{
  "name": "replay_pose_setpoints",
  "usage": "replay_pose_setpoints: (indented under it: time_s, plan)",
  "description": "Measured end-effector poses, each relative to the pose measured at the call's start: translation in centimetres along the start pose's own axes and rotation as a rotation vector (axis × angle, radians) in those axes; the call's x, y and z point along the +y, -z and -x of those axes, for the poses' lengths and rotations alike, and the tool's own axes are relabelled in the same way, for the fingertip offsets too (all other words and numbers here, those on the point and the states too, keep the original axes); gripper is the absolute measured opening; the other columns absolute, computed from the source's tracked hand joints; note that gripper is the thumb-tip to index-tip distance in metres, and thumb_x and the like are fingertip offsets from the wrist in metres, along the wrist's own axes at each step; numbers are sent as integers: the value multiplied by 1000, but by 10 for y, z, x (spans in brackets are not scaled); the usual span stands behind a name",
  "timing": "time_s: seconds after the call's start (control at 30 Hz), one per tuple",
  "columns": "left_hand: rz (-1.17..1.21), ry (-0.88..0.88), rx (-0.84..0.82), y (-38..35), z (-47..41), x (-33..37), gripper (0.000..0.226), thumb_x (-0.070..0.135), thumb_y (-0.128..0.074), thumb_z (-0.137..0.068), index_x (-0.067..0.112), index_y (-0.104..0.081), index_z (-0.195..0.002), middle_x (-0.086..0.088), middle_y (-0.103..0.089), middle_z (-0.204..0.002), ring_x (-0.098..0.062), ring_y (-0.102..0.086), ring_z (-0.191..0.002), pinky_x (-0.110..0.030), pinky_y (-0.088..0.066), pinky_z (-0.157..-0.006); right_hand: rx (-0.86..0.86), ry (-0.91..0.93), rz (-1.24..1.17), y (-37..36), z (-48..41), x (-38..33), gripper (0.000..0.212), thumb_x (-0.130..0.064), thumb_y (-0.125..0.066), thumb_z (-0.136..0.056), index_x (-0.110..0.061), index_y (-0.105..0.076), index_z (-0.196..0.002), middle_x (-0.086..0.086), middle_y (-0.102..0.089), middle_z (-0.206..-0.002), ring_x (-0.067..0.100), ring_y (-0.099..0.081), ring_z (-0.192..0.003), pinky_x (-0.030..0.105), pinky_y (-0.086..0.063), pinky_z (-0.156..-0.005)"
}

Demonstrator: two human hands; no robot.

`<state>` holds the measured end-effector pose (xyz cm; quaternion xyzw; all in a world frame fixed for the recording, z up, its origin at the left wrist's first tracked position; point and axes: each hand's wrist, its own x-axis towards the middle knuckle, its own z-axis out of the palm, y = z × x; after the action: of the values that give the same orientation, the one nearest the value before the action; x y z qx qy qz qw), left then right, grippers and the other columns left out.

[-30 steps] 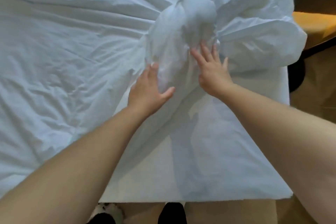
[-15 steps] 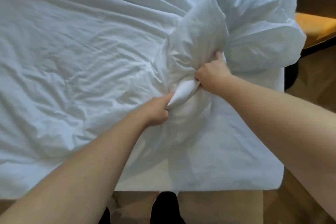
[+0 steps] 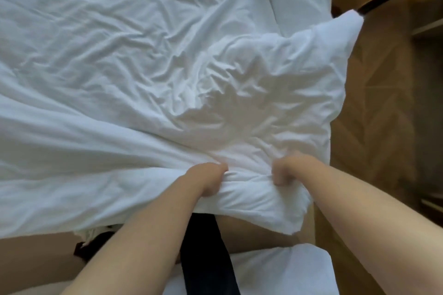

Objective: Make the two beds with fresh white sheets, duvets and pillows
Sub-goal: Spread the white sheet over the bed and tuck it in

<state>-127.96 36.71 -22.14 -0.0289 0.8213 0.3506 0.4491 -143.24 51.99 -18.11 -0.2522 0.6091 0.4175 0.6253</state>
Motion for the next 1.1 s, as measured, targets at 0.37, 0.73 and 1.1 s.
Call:
replay_pose_setpoints:
  time_s: [0.37,0.73,1.1]
  plan:
    - [163,367,443,8,36,-37,21,6,-41,-90,8,-53,-108,-19,-60,-112,-37,-57,-102,-40,-45,-82,1087,-129,-1093,-43,10,18,8,-17,-54,-88,-12,-56,-94,7,-53,-102,26,-50,-92,34,-40,-73]
    - [257,621,461,82,67,-123,16,15,-52,-93,4,-61,-99,-22,-62,-112,-37,-56,-99,-33,-37,-75,294,201,-2402,3,9,-32,58,-39,-68,-88,-16,-48,-138,9,-61,-129,28,-63,-107,48,-56,-77]
    - [-264,12,300,48,86,-53,98,63,-63,-74,30,-11,-151,-5,-20,-155,-29,-27,-139,-50,-36,-107,903,-307,-1408,46,28,-56,48,-35,-66,-85,-10,-55,-124,13,-63,-120,36,-61,-110,40,-50,-91]
